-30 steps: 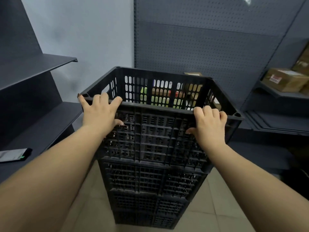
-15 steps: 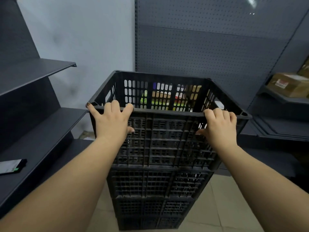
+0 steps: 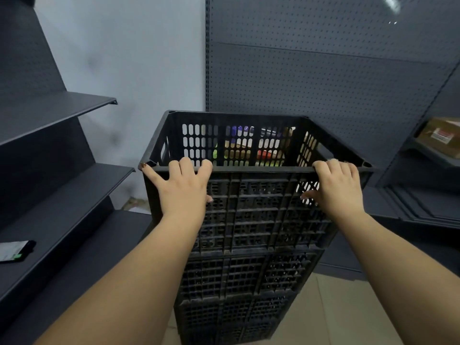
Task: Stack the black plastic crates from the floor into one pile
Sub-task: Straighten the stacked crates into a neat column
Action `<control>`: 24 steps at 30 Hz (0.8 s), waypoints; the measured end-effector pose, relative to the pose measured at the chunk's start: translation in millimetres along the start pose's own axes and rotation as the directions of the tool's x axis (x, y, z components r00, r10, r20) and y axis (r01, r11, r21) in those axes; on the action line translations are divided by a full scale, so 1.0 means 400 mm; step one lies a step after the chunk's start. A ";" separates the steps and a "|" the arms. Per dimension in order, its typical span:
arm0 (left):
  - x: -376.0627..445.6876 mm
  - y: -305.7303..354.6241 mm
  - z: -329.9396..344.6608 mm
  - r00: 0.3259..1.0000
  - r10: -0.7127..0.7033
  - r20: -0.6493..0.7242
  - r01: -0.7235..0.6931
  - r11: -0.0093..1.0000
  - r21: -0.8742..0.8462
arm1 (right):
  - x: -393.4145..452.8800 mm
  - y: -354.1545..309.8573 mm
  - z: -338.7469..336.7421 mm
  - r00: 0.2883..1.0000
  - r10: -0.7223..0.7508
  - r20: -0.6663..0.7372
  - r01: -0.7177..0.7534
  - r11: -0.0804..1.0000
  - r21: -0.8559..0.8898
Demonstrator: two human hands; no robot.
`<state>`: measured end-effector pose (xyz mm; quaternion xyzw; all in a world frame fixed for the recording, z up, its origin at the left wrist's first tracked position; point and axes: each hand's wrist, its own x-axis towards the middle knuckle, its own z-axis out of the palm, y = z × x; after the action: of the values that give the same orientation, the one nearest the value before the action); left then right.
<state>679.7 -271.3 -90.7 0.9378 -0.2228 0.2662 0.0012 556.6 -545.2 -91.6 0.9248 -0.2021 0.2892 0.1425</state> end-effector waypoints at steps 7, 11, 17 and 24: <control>0.034 0.084 0.001 0.998 -0.052 0.018 0.052 0.999 -0.001 | 0.060 0.065 0.043 0.999 -0.019 0.038 0.018 0.999 0.029; 0.049 0.103 0.006 0.998 -0.058 0.030 0.057 0.998 0.009 | 0.080 0.083 0.055 0.998 -0.036 0.058 0.034 0.999 0.033; 0.117 0.030 0.045 1.000 0.002 0.022 -0.003 0.999 0.034 | 0.090 0.026 0.065 1.000 0.000 0.021 -0.001 0.999 0.052; 0.273 -0.054 0.148 0.994 0.110 -0.003 -0.110 0.994 0.018 | 0.137 -0.062 0.109 0.995 0.096 -0.007 -0.096 0.995 0.015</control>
<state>801.1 -304.6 -84.5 0.9236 -0.2717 0.2697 -0.0212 630.0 -556.1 -97.3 0.9138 -0.2436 0.3009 0.1227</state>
